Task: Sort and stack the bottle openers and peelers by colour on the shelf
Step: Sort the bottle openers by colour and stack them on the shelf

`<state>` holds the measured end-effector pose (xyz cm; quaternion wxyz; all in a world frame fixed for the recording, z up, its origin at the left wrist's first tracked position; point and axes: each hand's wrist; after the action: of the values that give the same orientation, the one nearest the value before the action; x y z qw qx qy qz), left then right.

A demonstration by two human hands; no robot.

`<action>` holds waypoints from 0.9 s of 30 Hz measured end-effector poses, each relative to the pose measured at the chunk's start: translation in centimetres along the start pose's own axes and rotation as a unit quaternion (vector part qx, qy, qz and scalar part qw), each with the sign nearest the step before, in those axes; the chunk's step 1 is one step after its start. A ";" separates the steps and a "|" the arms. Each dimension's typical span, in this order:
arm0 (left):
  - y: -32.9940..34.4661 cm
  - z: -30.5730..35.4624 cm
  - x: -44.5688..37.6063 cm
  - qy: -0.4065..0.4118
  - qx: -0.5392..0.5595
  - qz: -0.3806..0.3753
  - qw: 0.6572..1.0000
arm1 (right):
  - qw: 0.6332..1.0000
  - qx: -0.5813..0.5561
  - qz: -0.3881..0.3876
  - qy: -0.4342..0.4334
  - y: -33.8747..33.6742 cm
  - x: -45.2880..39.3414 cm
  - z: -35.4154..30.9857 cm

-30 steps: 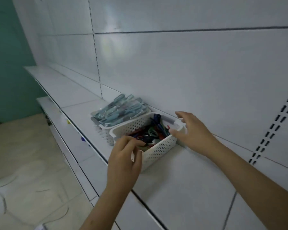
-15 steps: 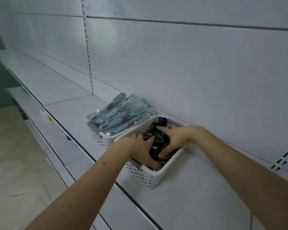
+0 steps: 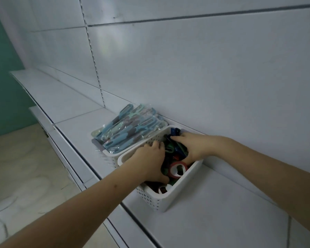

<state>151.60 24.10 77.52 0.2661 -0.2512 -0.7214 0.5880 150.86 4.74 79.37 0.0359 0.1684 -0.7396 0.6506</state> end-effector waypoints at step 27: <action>0.2 -2.1 -1.0 -0.013 0.014 0.089 0.996 | 0.974 0.080 0.211 -0.014 2.4 -1.6 -0.7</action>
<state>153.74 25.00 77.56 0.2067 -0.3029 -0.6915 0.6224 151.54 6.02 76.78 -0.1261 0.0202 -0.7043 0.6983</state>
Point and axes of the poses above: each hand's wrist, its own x-axis away from the middle knuckle, its own y-axis out of the palm, z = x × y, and after that the axes turned 1 degree about -x, right-handed
